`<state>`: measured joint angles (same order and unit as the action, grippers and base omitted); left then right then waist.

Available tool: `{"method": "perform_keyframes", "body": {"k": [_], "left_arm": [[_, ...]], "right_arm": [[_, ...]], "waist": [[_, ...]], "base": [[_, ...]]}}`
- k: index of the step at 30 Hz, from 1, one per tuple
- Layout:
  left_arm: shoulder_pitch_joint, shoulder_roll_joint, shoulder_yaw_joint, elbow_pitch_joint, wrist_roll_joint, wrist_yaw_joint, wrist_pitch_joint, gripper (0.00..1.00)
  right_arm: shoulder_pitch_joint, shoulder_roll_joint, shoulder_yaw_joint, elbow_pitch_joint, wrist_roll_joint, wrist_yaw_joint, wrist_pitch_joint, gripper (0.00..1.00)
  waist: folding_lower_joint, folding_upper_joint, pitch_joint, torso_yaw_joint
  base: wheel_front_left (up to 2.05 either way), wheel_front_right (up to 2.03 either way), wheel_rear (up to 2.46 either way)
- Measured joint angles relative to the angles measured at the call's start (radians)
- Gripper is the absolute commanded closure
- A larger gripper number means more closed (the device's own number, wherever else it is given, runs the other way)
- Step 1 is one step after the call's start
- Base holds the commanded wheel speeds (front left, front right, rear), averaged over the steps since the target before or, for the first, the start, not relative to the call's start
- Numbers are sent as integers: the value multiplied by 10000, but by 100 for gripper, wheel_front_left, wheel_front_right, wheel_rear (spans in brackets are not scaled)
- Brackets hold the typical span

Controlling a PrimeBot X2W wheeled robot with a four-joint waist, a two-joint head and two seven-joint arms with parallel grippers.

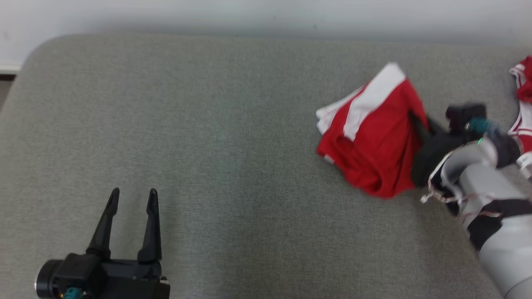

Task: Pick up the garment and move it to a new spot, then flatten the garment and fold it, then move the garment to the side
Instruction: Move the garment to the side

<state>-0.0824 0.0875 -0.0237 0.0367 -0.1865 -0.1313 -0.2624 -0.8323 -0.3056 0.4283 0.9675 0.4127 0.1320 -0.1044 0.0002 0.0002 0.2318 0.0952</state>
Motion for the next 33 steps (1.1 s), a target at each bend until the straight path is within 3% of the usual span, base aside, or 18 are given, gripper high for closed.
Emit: {"method": "perform_keyframes", "body": {"k": [13, 33], "left_arm": [[-1009, 755, 117, -907, 109, -4, -2, 0], [-1082, 1850, 174, -2027, 280, -4, -4, 0]], "right_arm": [[-2151, -2303, 518, -1129, 387, 0, 600, 100], [-3748, -4763, 305, -1488, 424, 0, 1503, 100]], "waist": [[1, 0, 2065, -1049], [-1, 0, 4002, -2570]], "base": [[0, 0, 0], [0, 0, 0]]}}
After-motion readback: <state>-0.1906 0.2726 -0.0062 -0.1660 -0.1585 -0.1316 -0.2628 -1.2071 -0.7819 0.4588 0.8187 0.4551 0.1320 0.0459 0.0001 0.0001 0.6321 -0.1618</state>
